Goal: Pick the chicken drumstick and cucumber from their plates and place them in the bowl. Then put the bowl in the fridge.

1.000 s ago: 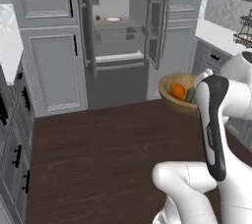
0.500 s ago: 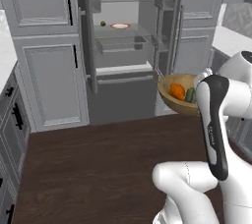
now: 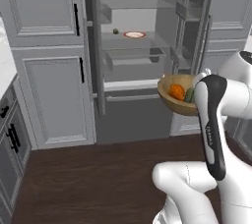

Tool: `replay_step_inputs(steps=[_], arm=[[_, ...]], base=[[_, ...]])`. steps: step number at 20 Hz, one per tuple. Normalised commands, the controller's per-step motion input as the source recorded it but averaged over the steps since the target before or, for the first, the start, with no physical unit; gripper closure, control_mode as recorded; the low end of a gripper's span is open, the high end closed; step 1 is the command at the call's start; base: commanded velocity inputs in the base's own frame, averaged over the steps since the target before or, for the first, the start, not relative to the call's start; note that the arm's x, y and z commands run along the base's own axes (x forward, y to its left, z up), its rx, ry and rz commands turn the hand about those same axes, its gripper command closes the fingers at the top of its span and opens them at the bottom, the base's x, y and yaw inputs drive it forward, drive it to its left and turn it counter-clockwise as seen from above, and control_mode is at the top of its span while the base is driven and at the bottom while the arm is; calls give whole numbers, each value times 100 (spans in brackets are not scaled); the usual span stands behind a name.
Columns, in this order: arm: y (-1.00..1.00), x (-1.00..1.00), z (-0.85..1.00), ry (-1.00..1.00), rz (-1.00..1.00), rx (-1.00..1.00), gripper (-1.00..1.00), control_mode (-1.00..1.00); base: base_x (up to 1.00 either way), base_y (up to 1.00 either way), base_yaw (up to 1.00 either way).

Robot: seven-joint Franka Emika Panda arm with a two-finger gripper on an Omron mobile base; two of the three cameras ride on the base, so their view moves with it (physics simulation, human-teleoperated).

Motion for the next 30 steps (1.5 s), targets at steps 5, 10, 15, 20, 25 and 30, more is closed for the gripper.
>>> replay_step_inputs(steps=[5,10,15,20,25,30], arm=[[0,0,0,0,0,0,100,100],[0,0,0,0,0,0,100,100],[0,0,0,0,0,0,100,100],[0,0,0,0,0,0,100,100],[0,0,0,0,0,0,100,100],[0,0,0,0,0,0,100,100]], base=[[98,-29,0],[92,-6,0],[94,-2,0],[100,-4,0],[85,-6,0],[55,-10,1]])
